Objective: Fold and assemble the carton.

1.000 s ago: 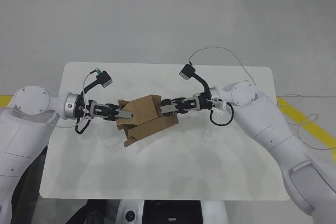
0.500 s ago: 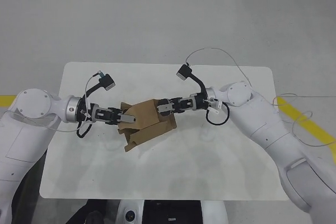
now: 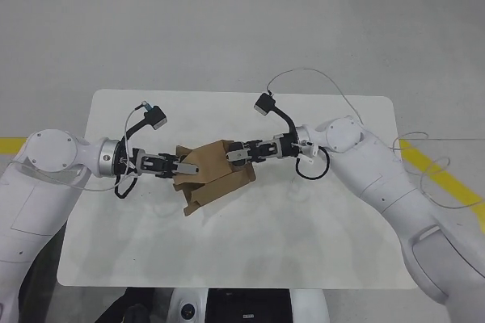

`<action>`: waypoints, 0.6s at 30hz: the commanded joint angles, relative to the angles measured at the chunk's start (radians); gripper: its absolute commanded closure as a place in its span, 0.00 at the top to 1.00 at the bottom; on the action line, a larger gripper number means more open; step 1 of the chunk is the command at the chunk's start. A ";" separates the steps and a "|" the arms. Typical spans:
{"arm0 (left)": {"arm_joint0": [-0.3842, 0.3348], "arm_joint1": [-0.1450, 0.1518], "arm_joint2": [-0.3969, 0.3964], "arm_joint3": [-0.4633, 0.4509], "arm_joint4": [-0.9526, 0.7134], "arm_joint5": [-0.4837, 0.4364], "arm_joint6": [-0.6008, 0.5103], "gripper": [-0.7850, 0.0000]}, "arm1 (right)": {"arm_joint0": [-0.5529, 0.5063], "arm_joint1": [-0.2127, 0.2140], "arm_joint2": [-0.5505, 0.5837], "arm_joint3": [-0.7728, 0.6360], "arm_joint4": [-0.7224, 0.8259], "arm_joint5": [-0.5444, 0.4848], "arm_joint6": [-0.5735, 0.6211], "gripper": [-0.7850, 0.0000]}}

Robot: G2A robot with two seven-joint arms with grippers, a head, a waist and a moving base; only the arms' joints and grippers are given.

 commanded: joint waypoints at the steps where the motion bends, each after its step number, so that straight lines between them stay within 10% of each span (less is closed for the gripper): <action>1: 0.000 -0.001 -0.002 0.002 -0.001 -0.001 -0.003 0.00 | 0.002 0.002 -0.001 -0.004 -0.001 0.007 0.007 0.42; 18: 0.011 -0.004 -0.025 0.003 -0.009 -0.002 -0.029 0.00 | -0.004 -0.024 -0.037 -0.004 0.065 0.010 0.010 0.37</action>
